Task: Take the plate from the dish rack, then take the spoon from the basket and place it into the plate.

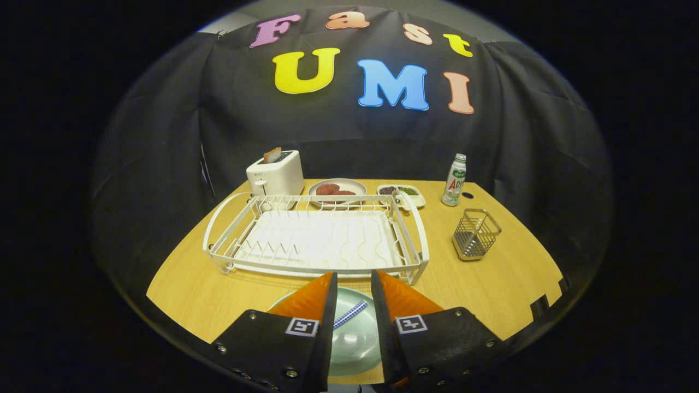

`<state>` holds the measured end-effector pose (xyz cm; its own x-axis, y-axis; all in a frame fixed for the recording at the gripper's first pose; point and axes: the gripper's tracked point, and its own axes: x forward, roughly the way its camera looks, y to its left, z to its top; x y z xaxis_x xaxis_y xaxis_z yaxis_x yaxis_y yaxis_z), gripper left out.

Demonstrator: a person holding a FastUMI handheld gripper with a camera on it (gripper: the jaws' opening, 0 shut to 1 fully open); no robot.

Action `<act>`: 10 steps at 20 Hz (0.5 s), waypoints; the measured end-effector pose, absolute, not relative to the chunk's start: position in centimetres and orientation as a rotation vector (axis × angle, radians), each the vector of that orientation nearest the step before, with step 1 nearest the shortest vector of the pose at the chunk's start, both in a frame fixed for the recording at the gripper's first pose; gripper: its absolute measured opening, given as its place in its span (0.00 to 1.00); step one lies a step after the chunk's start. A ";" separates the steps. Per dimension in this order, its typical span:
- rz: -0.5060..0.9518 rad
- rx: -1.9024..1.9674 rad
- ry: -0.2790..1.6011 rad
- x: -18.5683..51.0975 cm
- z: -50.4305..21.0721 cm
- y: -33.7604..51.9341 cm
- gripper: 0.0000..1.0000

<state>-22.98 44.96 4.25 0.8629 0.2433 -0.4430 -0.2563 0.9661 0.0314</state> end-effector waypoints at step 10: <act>0.201 -0.028 0.061 -16.3 23.0 41.5 0.42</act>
